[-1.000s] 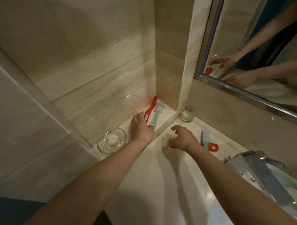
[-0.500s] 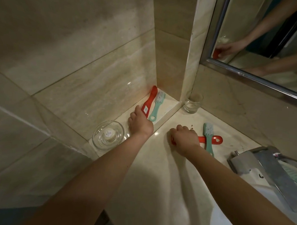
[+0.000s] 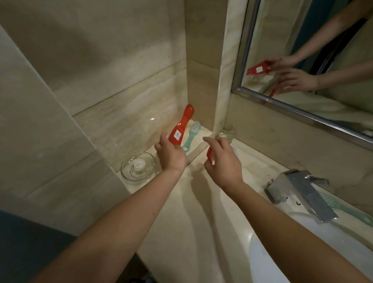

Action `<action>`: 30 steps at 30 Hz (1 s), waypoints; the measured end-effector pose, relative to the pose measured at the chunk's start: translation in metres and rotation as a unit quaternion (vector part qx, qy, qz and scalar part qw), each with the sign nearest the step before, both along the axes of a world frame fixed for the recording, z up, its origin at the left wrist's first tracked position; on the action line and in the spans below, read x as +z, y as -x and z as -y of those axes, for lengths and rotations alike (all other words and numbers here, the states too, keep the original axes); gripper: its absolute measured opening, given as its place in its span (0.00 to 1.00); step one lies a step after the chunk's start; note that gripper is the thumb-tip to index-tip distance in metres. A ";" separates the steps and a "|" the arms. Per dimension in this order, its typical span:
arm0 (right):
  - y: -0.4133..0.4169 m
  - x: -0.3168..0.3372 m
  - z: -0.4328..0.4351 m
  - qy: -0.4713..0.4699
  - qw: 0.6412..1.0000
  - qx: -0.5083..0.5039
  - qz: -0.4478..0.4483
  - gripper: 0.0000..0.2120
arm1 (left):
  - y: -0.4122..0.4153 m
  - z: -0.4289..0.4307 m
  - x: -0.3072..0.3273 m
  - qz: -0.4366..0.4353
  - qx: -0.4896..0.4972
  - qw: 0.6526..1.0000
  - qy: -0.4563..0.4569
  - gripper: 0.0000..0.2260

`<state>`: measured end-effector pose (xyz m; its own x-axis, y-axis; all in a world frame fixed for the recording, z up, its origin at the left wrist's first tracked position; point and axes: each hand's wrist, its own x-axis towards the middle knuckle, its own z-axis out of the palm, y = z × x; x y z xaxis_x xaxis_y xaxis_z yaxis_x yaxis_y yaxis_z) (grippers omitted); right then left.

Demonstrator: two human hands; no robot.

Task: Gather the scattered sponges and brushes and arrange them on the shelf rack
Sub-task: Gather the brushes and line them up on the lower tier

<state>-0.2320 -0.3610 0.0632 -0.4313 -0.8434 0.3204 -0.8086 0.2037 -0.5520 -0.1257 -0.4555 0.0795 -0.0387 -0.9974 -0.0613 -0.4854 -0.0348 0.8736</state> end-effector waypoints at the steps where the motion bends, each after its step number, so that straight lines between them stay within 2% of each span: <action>1: -0.002 0.004 -0.008 0.016 0.999 -0.017 0.028 0.25 | -0.001 -0.009 0.002 -0.016 -0.011 1.000 -0.015 0.24; 5: -0.003 0.015 -0.045 0.058 0.985 -0.123 0.108 0.13 | 0.001 -0.050 0.006 -0.060 -0.040 0.995 -0.069 0.23; 10: 0.007 0.023 -0.097 0.098 0.933 -0.256 0.235 0.09 | 0.016 -0.099 0.012 -0.129 -0.060 0.984 -0.112 0.20; 13: 0.014 0.030 -0.131 0.151 0.873 -0.308 0.346 0.10 | 0.029 -0.133 0.016 -0.150 -0.087 0.979 -0.110 0.17; 16: 0.022 0.036 -0.168 0.203 0.793 -0.306 0.487 0.11 | 0.045 -0.169 0.020 -0.160 -0.109 0.975 -0.108 0.14; 18: 0.028 0.041 -0.194 0.217 0.759 -0.302 0.534 0.11 | 0.059 -0.195 0.024 -0.173 -0.126 0.970 -0.113 0.12; 20: 0.034 0.047 -0.221 0.215 0.733 -0.305 0.569 0.06 | 0.074 -0.222 0.029 -0.188 -0.152 0.963 -0.123 0.11; 23: 0.044 0.054 -0.265 0.221 0.688 -0.285 0.629 0.04 | 0.094 -0.268 0.034 -0.217 -0.208 0.941 -0.157 0.12; 26: 0.053 0.059 -0.310 0.223 0.676 -0.267 0.650 0.01 | 0.109 -0.314 0.036 -0.217 -0.224 0.932 -0.185 0.08; 30: 0.063 0.057 -0.367 0.217 0.680 -0.270 0.646 0.01 | 0.121 -0.370 0.032 -0.203 -0.268 0.916 -0.220 0.10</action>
